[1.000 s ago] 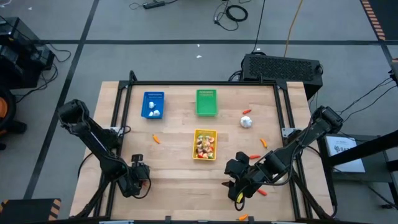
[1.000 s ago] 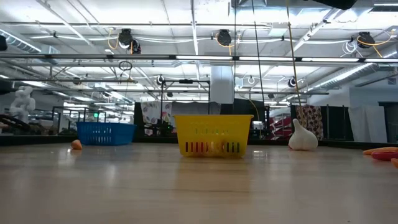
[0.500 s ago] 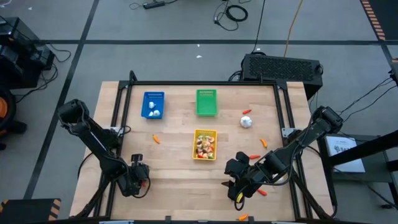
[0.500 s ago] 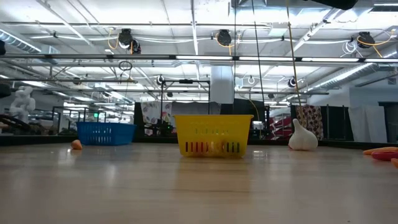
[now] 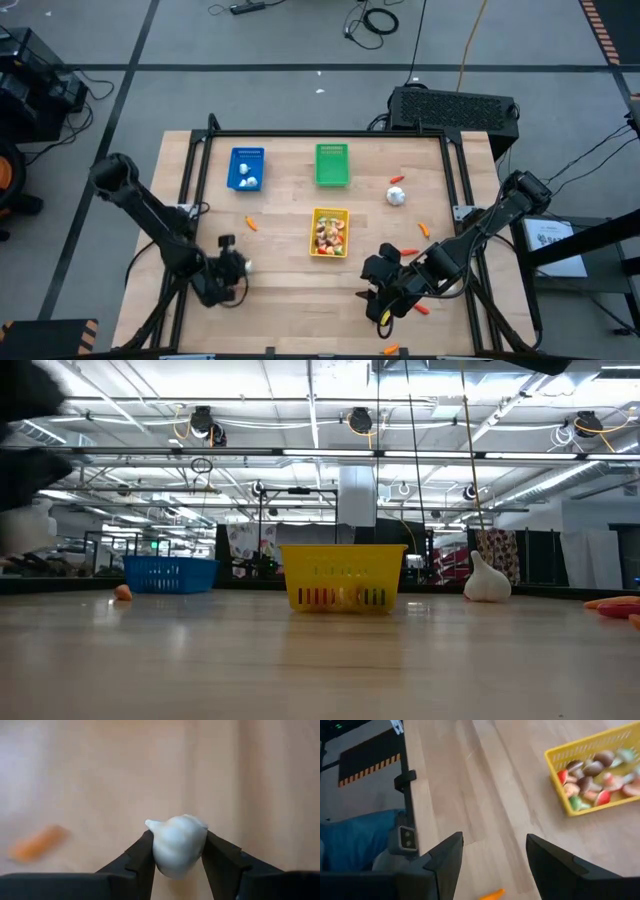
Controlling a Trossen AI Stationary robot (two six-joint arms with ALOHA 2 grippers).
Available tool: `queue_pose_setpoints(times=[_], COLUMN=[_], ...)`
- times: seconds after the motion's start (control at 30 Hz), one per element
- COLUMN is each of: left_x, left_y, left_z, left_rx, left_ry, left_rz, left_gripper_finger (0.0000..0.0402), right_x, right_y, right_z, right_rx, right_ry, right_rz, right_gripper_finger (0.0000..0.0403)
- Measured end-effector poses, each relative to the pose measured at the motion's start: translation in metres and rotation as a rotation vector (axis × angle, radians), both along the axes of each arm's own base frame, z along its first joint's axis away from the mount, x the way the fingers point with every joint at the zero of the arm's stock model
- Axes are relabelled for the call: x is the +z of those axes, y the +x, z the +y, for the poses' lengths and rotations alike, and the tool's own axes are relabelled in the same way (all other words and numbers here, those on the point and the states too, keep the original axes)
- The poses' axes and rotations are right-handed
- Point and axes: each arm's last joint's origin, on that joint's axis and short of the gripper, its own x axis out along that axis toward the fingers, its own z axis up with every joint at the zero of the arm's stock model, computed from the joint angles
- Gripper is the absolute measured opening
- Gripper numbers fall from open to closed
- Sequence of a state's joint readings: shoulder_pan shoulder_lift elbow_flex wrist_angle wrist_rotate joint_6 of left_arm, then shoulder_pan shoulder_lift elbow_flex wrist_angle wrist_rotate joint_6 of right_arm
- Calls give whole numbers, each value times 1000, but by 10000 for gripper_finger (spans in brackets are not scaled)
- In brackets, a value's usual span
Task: Sort produce into baskets
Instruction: Put the white garlic into the blue bin
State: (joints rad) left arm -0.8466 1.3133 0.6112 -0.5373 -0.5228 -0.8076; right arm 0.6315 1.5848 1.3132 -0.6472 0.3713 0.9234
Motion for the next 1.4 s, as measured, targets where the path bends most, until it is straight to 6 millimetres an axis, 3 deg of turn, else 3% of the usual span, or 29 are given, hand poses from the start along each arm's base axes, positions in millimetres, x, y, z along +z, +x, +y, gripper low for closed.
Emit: queue_pose_setpoints(times=[0.17, 0.4, 0.57, 0.73, 0.87, 1.0, 1.4], left_x=[26, 49, 51, 54, 47, 43, 40], left_y=[22, 42, 39, 25, 16, 13, 13], left_z=[37, 127, 196, 244, 263, 273, 275], left_rx=[102, 312, 466, 681, 763, 832, 850], left_ry=[101, 187, 183, 128, -47, -67, -64], left_rz=[-137, -127, -62, -108, -117, -106, -94], left_gripper_finger=[144, 144, 144, 144, 144, 144, 198], right_x=[0, -10, -28, -40, -42, -42, -43], right_y=[1, 6, 13, 16, 16, 16, 14], right_z=[-2, 1, 6, 11, 14, 14, 12], right_rx=[5, 11, 17, 23, 32, 37, 32], right_ry=[-73, -154, -184, -199, -200, -208, -224], right_rz=[-26, -20, 28, 56, 60, 61, 78], right_gripper_finger=[208, 208, 208, 208, 208, 208, 208])
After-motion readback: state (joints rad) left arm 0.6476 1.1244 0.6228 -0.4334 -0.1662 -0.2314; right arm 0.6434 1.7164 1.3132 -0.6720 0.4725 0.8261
